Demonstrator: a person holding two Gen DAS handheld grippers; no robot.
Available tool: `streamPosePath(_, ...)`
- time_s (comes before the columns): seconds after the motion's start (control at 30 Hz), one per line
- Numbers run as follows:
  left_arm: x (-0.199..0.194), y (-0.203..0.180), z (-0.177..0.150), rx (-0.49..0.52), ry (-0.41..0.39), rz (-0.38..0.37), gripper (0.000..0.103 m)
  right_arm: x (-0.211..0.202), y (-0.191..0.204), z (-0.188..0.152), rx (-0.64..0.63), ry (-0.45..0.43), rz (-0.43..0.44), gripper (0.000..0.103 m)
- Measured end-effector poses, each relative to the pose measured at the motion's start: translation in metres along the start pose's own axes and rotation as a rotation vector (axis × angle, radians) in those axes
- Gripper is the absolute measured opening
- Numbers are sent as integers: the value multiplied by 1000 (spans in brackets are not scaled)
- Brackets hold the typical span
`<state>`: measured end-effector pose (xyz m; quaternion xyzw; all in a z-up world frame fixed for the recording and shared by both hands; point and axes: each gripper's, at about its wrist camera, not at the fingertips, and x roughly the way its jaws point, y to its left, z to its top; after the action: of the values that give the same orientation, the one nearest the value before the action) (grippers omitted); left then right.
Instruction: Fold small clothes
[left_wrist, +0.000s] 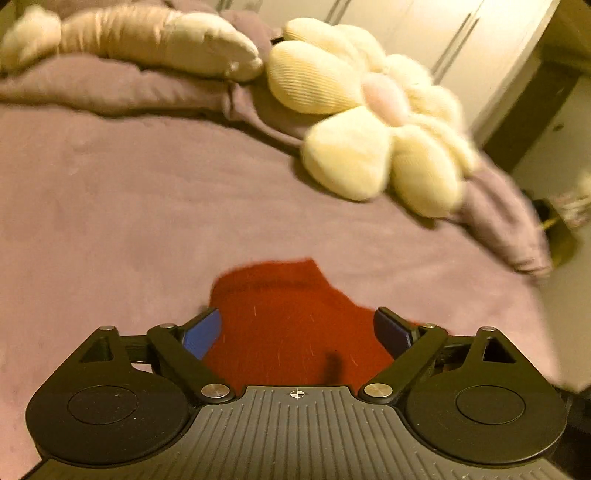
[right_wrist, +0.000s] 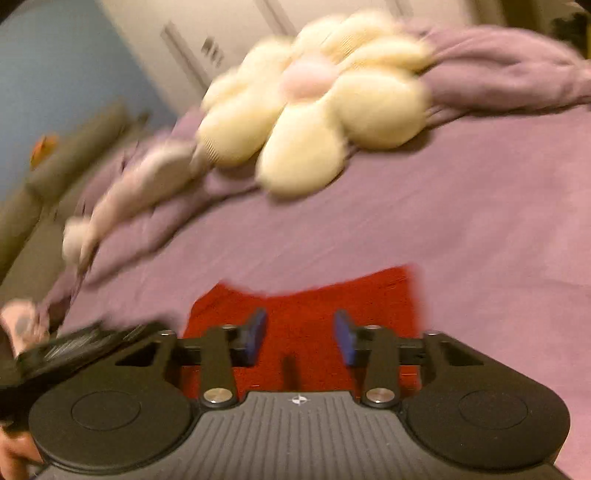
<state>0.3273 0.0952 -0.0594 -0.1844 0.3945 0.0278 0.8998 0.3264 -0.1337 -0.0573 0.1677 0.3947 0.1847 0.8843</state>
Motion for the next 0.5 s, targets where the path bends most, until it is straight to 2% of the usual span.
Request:
streamPosePath(0.03, 14, -6, 0, 44, 16, 45, 92, 16, 7, 1, -21, 26, -42, 23)
streamPosePath(0.1, 45, -14, 0, 84, 89, 110, 90, 45, 16, 0, -76, 60, -180, 18)
streamPosePath(0.2, 78, -8, -1, 63, 177, 121, 94, 69, 4, 4, -130, 44, -251, 18)
streamPosePath(0.37, 100, -5, -2, 23, 186, 144, 103, 96, -7, 0, -193, -28, -230, 19)
streamPosePath(0.5, 76, -3, -6, 20, 182, 138, 103, 78, -11, -7, -134, -72, -152, 23)
